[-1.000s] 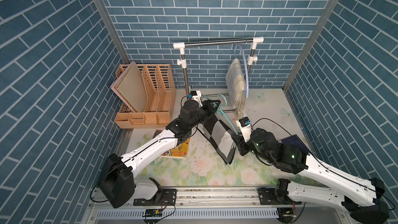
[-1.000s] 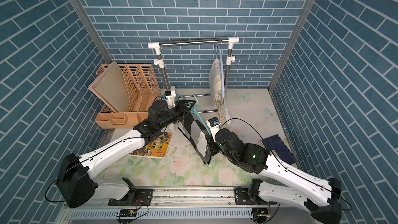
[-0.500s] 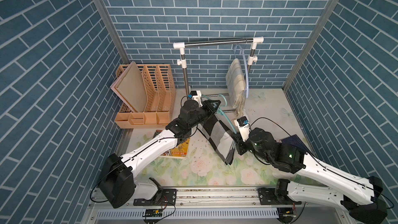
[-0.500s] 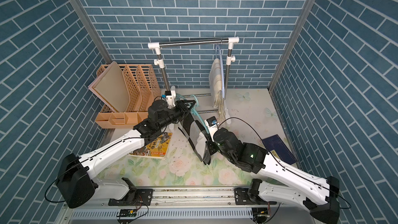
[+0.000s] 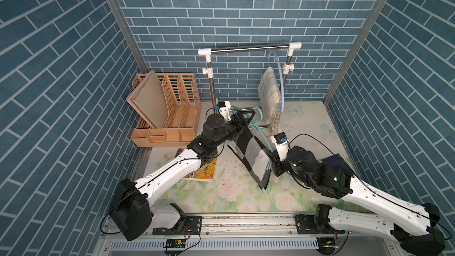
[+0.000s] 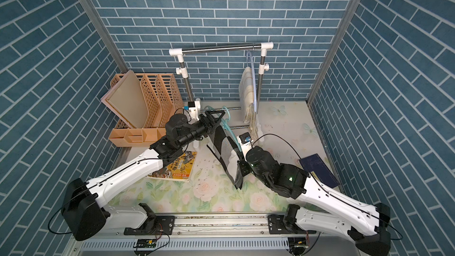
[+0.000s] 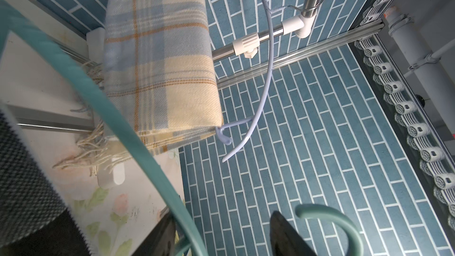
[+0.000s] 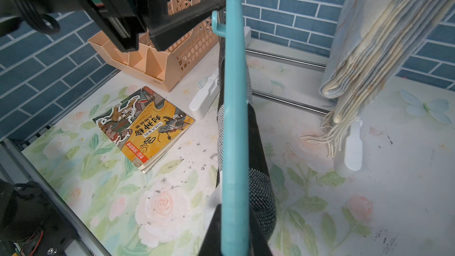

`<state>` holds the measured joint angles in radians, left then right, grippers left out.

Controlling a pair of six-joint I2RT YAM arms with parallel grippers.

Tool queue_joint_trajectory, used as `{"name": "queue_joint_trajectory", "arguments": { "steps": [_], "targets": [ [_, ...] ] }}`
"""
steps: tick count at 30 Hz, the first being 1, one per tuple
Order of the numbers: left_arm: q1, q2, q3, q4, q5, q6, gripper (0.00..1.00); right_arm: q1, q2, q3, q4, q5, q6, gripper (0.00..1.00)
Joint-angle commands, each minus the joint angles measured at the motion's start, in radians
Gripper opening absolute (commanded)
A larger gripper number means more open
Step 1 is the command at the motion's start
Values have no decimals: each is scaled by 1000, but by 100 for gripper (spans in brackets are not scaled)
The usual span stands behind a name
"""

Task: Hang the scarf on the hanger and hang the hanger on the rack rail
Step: Adjust the hanger, then adjust the scarf at the hanger.

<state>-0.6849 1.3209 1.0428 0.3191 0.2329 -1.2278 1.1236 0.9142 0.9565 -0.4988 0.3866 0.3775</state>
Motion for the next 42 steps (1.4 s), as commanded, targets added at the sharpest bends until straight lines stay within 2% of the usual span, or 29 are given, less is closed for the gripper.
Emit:
{"name": "queue_joint_trajectory", "arguments": {
  "steps": [1, 5, 9, 14, 19, 21, 24, 27, 30, 35, 42],
  "targets": [
    [20, -51, 16, -63, 6, 104, 68, -3, -36, 67, 75, 47, 7, 0],
    [54, -130, 34, -273, -58, 271, 77, -3, -43, 85, 59, 37, 8, 0],
    [86, -227, -12, -358, -130, 474, 87, -2, -54, 102, 34, 22, 6, 0],
    [96, -270, -120, -264, -110, 749, 88, -3, -67, 133, 0, -17, 3, 0],
    [100, -254, -180, -169, -22, 994, 87, -3, -72, 180, -45, -32, -2, 0],
    [118, -239, -190, -158, -34, 943, 88, -4, -78, 186, -46, -32, 2, 0],
    [190, -221, -249, -70, 39, 662, 90, -3, -92, 178, -37, -27, 6, 0],
    [238, -206, -399, 213, 161, 372, 90, -3, -101, 164, -17, -27, 6, 0],
    [270, -167, -515, 456, 181, 162, 90, -4, -102, 167, -9, -30, 5, 0],
    [309, -68, -633, 785, 216, -53, 91, -3, -107, 185, -6, -27, 5, 0],
    [303, 122, -724, 1024, 253, -178, 91, -3, -117, 200, 6, -23, 3, 0]
  ]
}}
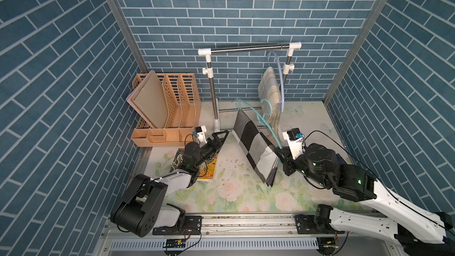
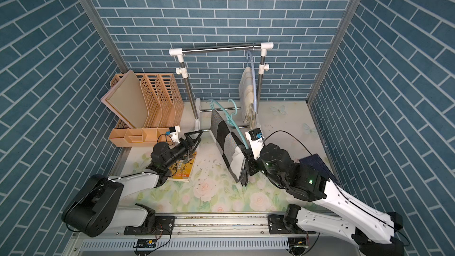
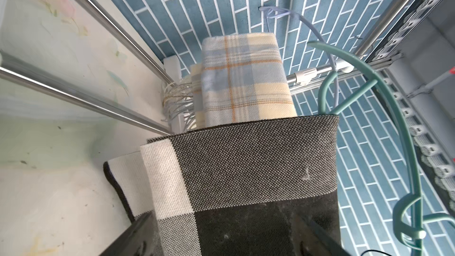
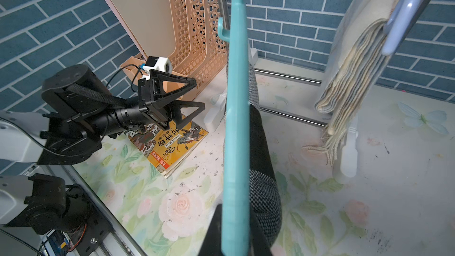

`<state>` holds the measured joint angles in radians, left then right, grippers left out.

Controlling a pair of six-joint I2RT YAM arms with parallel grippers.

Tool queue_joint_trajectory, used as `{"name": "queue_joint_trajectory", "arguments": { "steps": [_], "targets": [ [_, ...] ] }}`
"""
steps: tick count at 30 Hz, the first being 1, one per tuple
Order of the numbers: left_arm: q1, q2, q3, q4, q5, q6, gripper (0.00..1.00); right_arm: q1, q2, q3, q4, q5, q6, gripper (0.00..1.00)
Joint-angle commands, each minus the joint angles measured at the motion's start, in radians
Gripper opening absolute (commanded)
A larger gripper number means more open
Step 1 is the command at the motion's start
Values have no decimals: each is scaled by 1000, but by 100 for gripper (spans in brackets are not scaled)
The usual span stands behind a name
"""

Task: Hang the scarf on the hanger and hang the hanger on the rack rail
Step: Adjust the scarf at the hanger.

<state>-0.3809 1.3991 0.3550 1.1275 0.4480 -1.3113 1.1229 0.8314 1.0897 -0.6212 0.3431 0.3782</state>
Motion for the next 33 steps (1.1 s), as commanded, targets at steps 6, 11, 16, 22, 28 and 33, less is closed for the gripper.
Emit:
{"name": "queue_joint_trajectory", "arguments": {
  "steps": [6, 11, 16, 22, 28, 33],
  "targets": [
    [-31, 211, -29, 404, 76, -132, 90, -3, -23, 90, 132, 13, 2, 0],
    [-50, 335, -6, 594, 86, -188, 89, -2, -15, 106, 129, 2, 3, 0],
    [-58, 377, 27, 629, 91, -186, 89, -2, -15, 111, 137, -8, 7, 0],
    [-68, 417, 72, 687, 107, -190, 87, -1, -13, 125, 133, -14, 9, 0],
    [-73, 459, 88, 732, 108, -208, 87, -2, -14, 143, 137, -28, 16, 0],
    [-76, 462, 114, 740, 117, -210, 85, -3, -12, 151, 136, -39, 22, 0]
  ]
}}
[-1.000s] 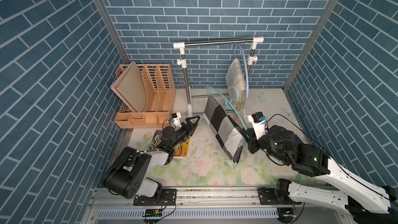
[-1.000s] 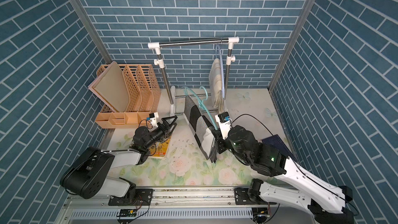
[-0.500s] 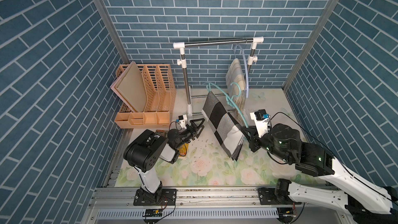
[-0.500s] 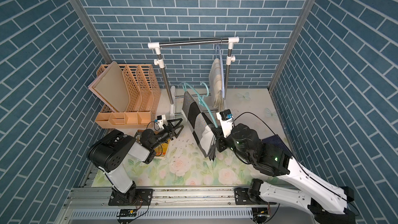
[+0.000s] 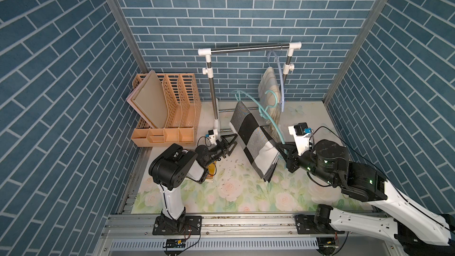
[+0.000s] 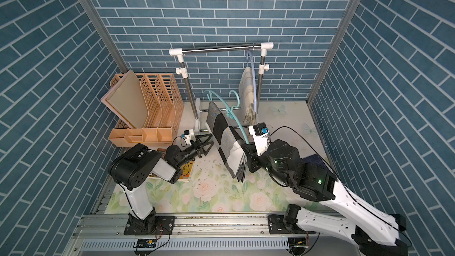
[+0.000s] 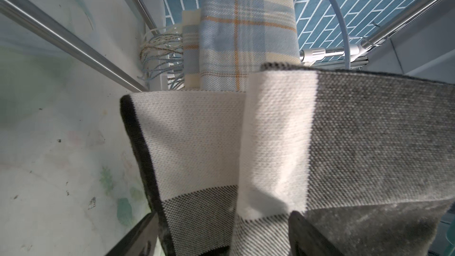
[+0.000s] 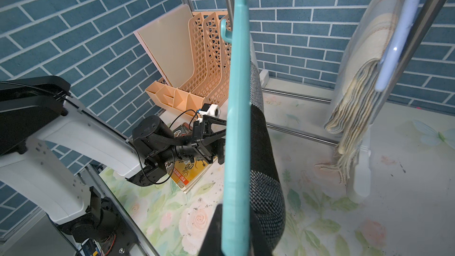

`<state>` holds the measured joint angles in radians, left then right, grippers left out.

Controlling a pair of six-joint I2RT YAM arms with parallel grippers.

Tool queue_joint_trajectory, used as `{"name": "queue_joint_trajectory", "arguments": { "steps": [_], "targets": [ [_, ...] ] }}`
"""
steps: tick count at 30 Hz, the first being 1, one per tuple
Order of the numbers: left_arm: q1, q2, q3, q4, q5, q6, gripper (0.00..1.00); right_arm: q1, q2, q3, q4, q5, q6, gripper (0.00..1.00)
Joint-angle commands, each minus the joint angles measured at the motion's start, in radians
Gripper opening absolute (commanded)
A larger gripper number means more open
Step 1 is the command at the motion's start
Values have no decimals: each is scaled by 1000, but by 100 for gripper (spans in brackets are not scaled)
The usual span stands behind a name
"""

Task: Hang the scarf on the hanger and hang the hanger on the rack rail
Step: Adjust the scarf at the hanger.

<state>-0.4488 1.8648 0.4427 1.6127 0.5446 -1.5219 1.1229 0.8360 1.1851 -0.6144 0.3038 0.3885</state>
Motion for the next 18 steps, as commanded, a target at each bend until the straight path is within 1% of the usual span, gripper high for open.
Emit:
{"name": "queue_joint_trajectory", "arguments": {
  "steps": [1, 4, 7, 15, 17, 18],
  "targets": [
    [-8, -13, 31, 255, 23, 3, 85, -2, -15, 57, 130, 0, 12, 0],
    [-8, -40, 46, 254, 31, 13, 84, -3, -15, 57, 130, -4, 14, 0],
    [-10, -55, 62, 257, 44, 17, 79, -2, -14, 57, 136, -9, 16, 0],
    [-8, -85, 46, 256, 41, 32, 54, -2, -13, 62, 136, -3, 16, 0],
    [-7, -89, 33, 256, 32, 37, 44, -2, -15, 64, 133, 1, 16, 0],
    [-5, -93, 27, 256, 28, 38, 36, -4, -18, 63, 133, 3, 16, 0]
  ]
}}
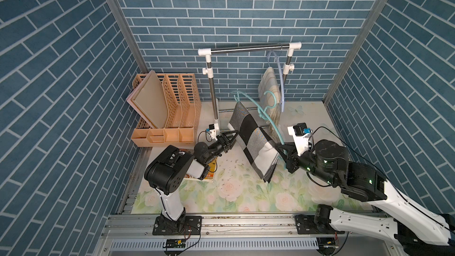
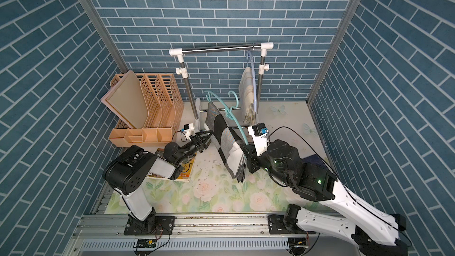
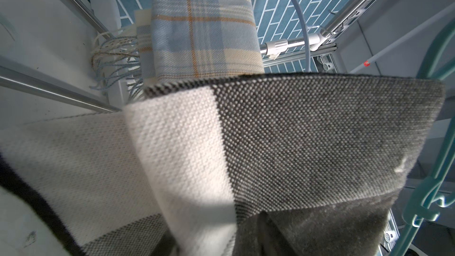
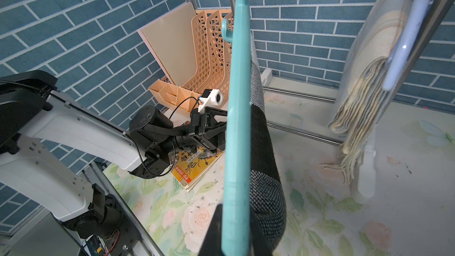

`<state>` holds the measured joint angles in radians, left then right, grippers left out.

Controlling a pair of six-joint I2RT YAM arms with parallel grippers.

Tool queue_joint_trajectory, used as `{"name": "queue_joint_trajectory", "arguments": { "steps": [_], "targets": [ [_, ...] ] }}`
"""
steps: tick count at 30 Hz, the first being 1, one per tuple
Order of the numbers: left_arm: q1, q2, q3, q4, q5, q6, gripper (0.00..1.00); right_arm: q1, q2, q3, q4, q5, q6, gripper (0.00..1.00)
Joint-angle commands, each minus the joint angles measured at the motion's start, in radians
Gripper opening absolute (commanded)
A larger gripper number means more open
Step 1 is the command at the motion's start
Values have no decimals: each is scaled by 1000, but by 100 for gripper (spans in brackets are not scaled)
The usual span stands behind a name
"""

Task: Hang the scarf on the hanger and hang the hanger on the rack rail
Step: Adjust the scarf at the hanger.

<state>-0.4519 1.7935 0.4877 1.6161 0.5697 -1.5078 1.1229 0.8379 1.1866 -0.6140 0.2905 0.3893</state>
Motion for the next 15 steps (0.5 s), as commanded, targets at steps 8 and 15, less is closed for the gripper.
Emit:
{"name": "queue_joint_trajectory", "arguments": {
  "steps": [8, 15],
  "targets": [
    [36, -28, -67, 251, -27, 12, 0, -3, -31, 60, 126, 36, 15, 0],
    [68, -25, -131, 229, -71, 12, 0, -2, -36, 69, 114, 49, 12, 0]
  ]
}}
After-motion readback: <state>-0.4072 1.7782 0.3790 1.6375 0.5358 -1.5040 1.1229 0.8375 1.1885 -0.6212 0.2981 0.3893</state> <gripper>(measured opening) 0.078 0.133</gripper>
